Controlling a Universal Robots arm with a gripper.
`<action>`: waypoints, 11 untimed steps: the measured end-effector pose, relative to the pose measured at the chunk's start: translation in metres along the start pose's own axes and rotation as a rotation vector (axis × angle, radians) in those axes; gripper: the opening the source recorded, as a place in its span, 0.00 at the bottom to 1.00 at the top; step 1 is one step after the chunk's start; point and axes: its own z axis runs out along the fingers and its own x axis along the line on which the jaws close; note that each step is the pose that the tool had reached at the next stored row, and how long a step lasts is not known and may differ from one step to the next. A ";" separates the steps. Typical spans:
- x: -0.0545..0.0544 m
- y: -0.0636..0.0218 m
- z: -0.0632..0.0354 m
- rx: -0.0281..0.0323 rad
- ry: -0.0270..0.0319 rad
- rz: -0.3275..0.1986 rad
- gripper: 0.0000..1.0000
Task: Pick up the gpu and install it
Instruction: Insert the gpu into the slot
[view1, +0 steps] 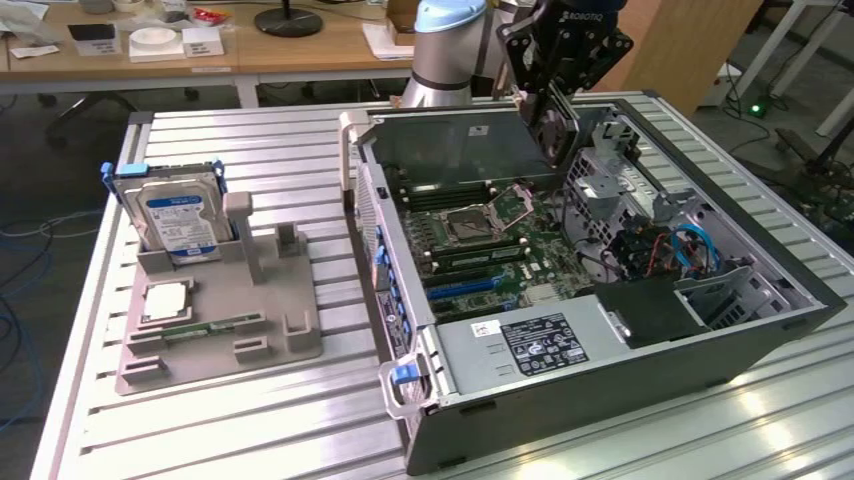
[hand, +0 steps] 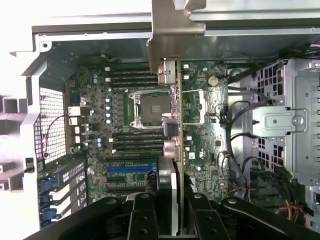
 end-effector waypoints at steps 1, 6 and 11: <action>0.000 0.0000 0.0000 0.0001 0.0006 -0.015 0.28; 0.000 -0.0001 0.0000 0.0003 0.0035 -0.078 0.28; 0.000 -0.0001 0.0000 0.0003 0.0060 -0.138 0.28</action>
